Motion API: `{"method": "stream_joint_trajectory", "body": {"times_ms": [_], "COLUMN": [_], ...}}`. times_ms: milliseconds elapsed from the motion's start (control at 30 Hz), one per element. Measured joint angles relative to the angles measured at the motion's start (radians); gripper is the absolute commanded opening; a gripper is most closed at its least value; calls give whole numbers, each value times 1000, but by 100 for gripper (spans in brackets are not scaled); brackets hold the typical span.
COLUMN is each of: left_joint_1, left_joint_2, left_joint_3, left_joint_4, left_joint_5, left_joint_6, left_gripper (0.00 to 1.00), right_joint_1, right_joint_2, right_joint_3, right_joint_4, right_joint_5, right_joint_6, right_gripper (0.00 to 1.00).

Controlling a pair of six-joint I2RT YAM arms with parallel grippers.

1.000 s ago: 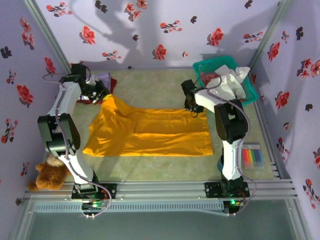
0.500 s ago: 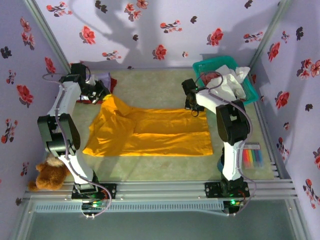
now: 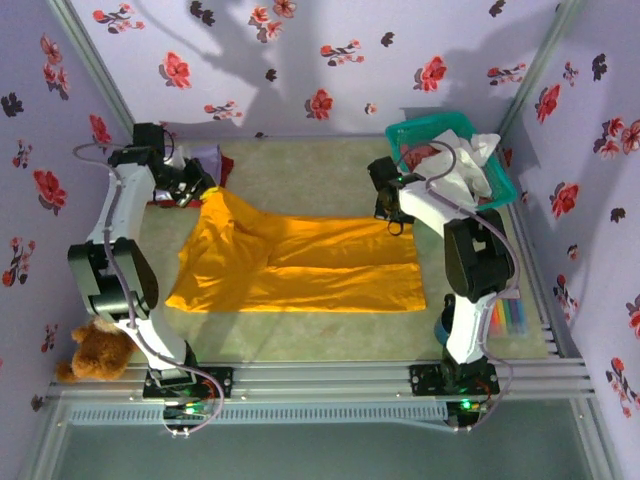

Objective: Fold and stack the t-shirts

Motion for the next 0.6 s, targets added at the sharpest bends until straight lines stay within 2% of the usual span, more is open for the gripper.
{"method": "stream_joint_trajectory", "body": {"times_ms": [367,600], "left_joint_1": [39,63], "left_joint_2": [-81,-112], "left_joint_3": [-42,-82], "left_joint_4": [-56,-80], "left_joint_5": [-11,-11], "left_joint_6": [31,50], "left_gripper": [0,0], "right_joint_1": [59,98], "right_joint_2": [-71,-80], "right_joint_3": [-119,-133], "right_joint_4": [-34,-58], "right_joint_5": [-4,-6], "right_joint_6": [45,75], "right_gripper": [0,0]}}
